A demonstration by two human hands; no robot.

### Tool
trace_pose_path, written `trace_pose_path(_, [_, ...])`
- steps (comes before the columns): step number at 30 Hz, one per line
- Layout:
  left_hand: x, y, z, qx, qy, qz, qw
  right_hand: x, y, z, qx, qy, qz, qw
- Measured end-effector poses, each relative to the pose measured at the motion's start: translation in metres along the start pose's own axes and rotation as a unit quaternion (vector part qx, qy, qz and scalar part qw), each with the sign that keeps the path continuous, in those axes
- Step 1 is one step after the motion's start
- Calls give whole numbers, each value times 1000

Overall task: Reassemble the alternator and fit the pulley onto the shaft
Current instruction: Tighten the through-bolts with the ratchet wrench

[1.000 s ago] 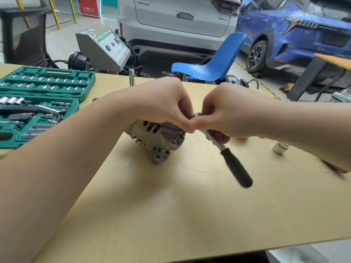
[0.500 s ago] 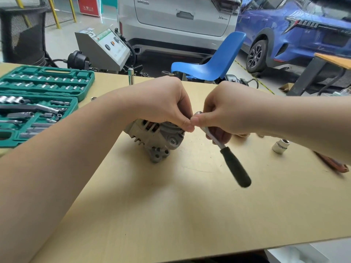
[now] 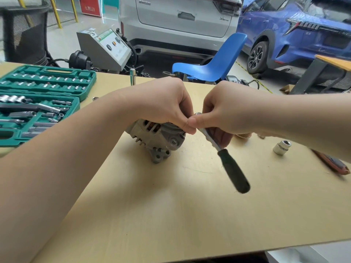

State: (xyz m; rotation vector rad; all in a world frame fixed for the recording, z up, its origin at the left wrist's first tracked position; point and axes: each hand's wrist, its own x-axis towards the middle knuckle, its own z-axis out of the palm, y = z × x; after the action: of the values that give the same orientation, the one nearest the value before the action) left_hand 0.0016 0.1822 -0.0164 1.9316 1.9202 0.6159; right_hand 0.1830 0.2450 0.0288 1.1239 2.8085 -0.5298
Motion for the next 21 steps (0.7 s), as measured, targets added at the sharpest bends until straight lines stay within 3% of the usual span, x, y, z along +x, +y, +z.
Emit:
trace_pose_path(3, [-1, -1, 0, -1, -1, 13, 1000, 1, 7, 2, -225, 74, -142, 961])
trace_pose_path(6, [-1, -1, -2, -5, -12, 10, 1000, -2, 14, -4, -398, 44, -292, 868])
trace_pose_path(8, [-1, -2, -2, -4, -14, 12, 1000, 1, 17, -8, -458, 31, -314, 831])
trace_pose_path(9, [-1, -2, -2, -3, -10, 15, 1000, 2, 17, -9, -437, 45, -301, 846])
trace_pose_path(12, [0, -2, 0, -7, 3, 17, 1000, 2, 8, -5, -221, 30, -126, 967])
trace_pose_path(13, [0, -2, 0, -9, 0, 15, 1000, 2, 4, -3, -127, 2, -65, 990])
trace_pose_path(15, [1, -1, -1, -11, -8, 9, 1000, 1, -2, -1, -4, -23, 14, 1000])
trace_pose_path(16, [1, -1, -1, -11, -10, 8, 1000, 2, -3, -2, -6, -17, 14, 1000])
trace_pose_path(18, [1, -2, -2, -7, -9, 9, 1000, 4, -1, -3, -132, 25, -48, 990])
trace_pose_path(21, [0, -2, -1, 4, -5, 14, 1000, -1, 7, -1, -348, 69, -206, 912])
